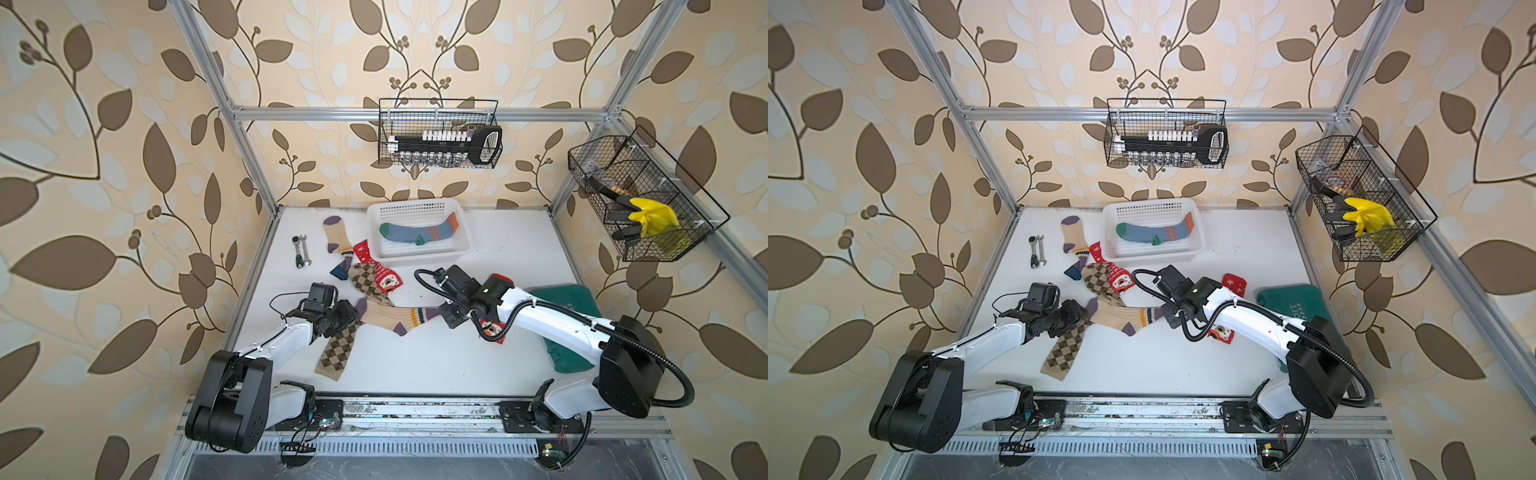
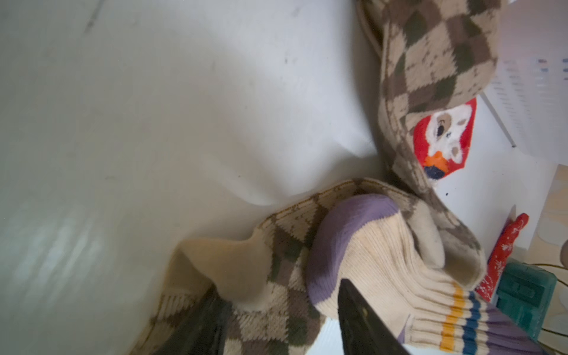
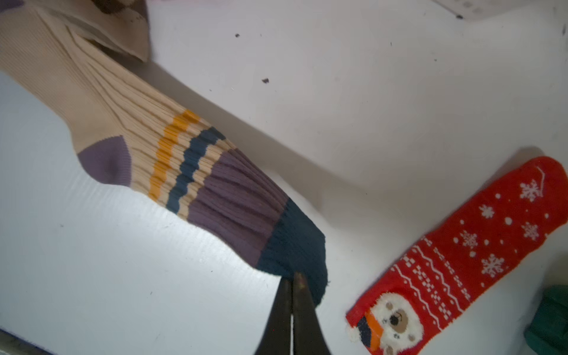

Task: Place the socks together as a pair
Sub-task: Adjust the sock at the center of the board.

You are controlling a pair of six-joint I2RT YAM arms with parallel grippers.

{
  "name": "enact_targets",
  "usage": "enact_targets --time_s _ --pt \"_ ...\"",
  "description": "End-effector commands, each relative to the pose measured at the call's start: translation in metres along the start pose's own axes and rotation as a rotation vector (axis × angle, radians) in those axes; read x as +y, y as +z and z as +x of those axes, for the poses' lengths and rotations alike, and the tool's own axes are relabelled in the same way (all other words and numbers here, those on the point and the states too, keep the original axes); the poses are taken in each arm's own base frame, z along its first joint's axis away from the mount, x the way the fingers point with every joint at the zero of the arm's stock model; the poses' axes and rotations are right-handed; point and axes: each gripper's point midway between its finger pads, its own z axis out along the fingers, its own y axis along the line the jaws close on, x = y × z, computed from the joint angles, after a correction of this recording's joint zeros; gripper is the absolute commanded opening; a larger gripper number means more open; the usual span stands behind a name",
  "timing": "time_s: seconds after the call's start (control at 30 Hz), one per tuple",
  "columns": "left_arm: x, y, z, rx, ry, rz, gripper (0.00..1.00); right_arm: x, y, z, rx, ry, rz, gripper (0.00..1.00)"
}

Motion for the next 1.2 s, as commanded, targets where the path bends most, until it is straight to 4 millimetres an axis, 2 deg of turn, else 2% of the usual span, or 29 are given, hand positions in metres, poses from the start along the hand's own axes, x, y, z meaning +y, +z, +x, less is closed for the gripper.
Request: enact_targets --time_s 0.0,0.07,0.1,0.2,0.37,0.5,0.63,0.73,0.83,0.93,1.03,1.17 --pt "0.006 0.001 0.0 0.04 0.0 -0.01 0.58 -0.014 0.009 0.005 0.002 0.056 0.036 0.0" --pt "0.006 -0.001 -0.014 0.016 -0.006 -0.016 0.58 -0.017 0.015 0.012 0.018 0.068 0.045 0.0" --pt "0.006 -0.002 -0.022 0.003 -0.007 -0.024 0.58 -0.027 0.019 0.014 0.028 0.097 0.06 0.0" --pt "0.011 -0.005 -0.041 -0.026 -0.028 -0.033 0.58 -0.039 0.019 0.015 0.031 0.123 0.094 0.0" --pt "0.022 -0.01 -0.054 -0.07 -0.074 -0.026 0.58 -0.059 0.008 0.009 -0.021 0.184 0.125 0.0" --pt "0.024 -0.022 -0.063 -0.128 -0.059 -0.042 0.58 -0.056 0.007 0.011 -0.019 0.197 0.093 0.12" --pt "0.012 -0.045 -0.069 -0.204 -0.019 -0.012 0.58 -0.047 0.009 0.018 -0.006 0.232 0.008 0.18" --pt "-0.003 -0.057 -0.061 -0.221 0.025 0.032 0.59 -0.044 0.01 0.026 0.012 0.272 -0.058 0.22" --pt "-0.023 -0.059 -0.042 -0.188 0.096 0.041 0.6 -0.046 0.009 0.03 0.004 0.335 -0.121 0.26" --pt "-0.039 -0.047 -0.016 -0.111 0.138 0.061 0.6 -0.052 0.013 0.031 0.01 0.408 -0.194 0.26" --pt "-0.043 -0.031 0.005 -0.047 0.14 0.086 0.6 -0.054 0.015 0.028 0.017 0.44 -0.234 0.26" --pt "-0.041 -0.014 0.02 0.014 0.132 0.097 0.6 -0.063 0.005 0.008 -0.034 0.459 -0.232 0.29"
